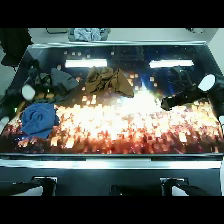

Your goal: Fold the shirts.

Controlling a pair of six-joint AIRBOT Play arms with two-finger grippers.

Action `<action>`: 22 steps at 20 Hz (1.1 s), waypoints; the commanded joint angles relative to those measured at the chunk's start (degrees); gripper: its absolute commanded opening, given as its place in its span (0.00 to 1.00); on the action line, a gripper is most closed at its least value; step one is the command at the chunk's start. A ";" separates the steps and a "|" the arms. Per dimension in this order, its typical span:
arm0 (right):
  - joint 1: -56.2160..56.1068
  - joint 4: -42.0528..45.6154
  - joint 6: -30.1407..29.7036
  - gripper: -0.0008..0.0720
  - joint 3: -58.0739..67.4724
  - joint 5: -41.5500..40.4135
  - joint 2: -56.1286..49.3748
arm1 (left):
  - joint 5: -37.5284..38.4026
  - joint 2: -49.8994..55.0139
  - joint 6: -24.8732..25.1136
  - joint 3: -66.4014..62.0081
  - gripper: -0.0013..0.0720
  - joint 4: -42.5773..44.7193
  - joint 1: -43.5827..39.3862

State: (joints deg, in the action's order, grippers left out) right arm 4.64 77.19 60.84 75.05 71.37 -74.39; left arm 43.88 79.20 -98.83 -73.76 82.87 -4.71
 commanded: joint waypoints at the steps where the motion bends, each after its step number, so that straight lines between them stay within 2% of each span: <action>1: -0.02 -0.07 0.07 0.96 -0.07 -1.44 -0.04 | 11.41 16.41 12.76 -22.21 0.99 -15.54 2.89; 4: -0.02 -0.22 0.09 0.96 -0.07 -1.01 -0.09 | 29.68 36.00 13.84 -47.32 0.99 -25.22 3.96; 5: -0.02 -0.24 0.09 0.96 -0.07 -0.94 -0.09 | 32.59 40.50 13.79 -51.60 0.99 -27.87 3.96; 8: -0.02 -0.24 0.09 0.96 -0.07 -0.83 -0.09 | 27.63 42.97 14.95 -45.72 0.99 -34.86 3.98; 11: -0.02 -0.26 0.52 0.96 -0.07 -0.83 -0.09 | 25.64 43.95 18.95 -41.22 0.99 -39.41 3.52; 15: -0.02 -0.26 0.52 0.96 -0.07 -0.83 -0.09 | 22.05 44.68 23.58 -41.20 0.99 -40.44 1.29; 18: -0.02 -0.46 0.52 0.96 -0.07 -0.83 -0.09 | 17.27 44.96 24.06 -41.20 0.99 -40.26 0.15; 19: -0.02 -0.79 0.52 0.96 -0.07 -0.83 -0.09 | 16.00 45.29 23.98 -41.20 0.97 -40.26 -0.02; 20: -0.02 -1.40 0.50 0.96 -0.07 -0.83 -0.09 | 15.04 45.64 23.43 -41.20 0.86 -40.26 -0.04; 21: -0.02 -2.03 0.50 0.96 -0.07 -0.83 -0.09 | 14.49 46.03 22.18 -41.20 0.82 -40.28 -0.02; 22: -0.02 -2.54 0.48 0.96 -0.07 -0.83 -0.09 | 14.10 46.42 21.11 -41.20 0.81 -40.26 -0.02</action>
State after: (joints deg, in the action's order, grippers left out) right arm 4.64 76.07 61.32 75.00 70.54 -74.43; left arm 61.08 124.73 -76.12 -114.98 42.89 -4.38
